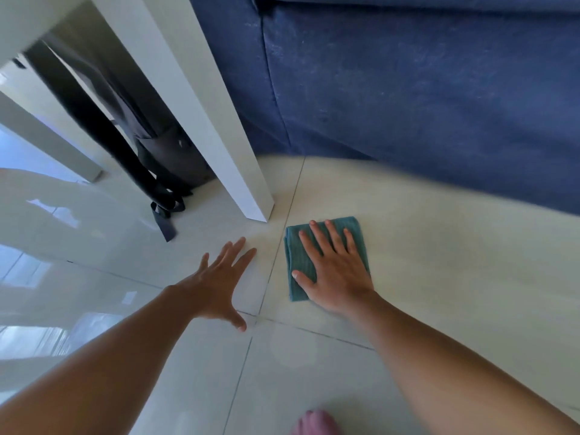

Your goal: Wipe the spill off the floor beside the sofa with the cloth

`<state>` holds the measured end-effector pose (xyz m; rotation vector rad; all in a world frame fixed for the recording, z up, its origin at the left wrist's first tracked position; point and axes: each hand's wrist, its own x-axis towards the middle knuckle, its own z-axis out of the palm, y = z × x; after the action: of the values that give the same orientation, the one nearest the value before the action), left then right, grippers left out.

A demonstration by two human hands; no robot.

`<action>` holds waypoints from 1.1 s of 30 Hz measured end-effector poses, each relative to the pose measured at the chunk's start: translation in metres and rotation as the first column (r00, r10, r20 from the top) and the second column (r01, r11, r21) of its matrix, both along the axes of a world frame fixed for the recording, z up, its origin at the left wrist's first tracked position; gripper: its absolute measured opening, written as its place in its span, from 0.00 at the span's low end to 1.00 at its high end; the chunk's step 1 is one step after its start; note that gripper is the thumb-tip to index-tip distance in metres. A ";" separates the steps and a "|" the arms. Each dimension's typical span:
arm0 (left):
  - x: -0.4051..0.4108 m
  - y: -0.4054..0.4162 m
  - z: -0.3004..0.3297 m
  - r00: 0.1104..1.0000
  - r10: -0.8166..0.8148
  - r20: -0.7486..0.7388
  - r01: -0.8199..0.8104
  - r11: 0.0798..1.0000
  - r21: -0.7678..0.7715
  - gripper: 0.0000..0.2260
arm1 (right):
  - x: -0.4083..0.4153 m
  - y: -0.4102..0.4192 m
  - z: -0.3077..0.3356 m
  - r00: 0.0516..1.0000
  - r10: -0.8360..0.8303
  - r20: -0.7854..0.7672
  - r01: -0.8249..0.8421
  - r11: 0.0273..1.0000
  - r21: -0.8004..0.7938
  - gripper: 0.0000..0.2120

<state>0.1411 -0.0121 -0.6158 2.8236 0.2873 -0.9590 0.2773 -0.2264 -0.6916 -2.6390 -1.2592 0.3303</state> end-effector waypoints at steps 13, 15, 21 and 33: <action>0.032 -0.018 -0.003 0.995 -0.102 0.007 0.102 0.995 -0.012 0.60 | -0.044 -0.031 0.002 0.998 0.053 -0.042 -0.051 0.997 0.052 0.39; 0.041 -0.025 -0.005 0.993 -0.119 0.013 0.120 0.993 -0.024 0.59 | -0.035 -0.047 0.001 0.999 0.032 -0.038 -0.030 0.998 0.047 0.39; 0.078 -0.043 -0.013 0.973 -0.215 0.085 0.219 0.975 -0.047 0.52 | 0.006 -0.121 0.002 0.981 -0.191 -0.023 0.192 0.981 0.023 0.38; 0.159 -0.114 -0.030 0.900 -0.397 0.180 0.409 0.912 -0.034 0.46 | 0.054 -0.303 0.003 0.652 -0.751 0.102 0.758 0.646 -0.088 0.40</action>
<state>0.2999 -0.1257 -0.6453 2.9301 -0.3621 -0.7624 0.3312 -0.5297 -0.6885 -2.9959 -0.0327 0.1844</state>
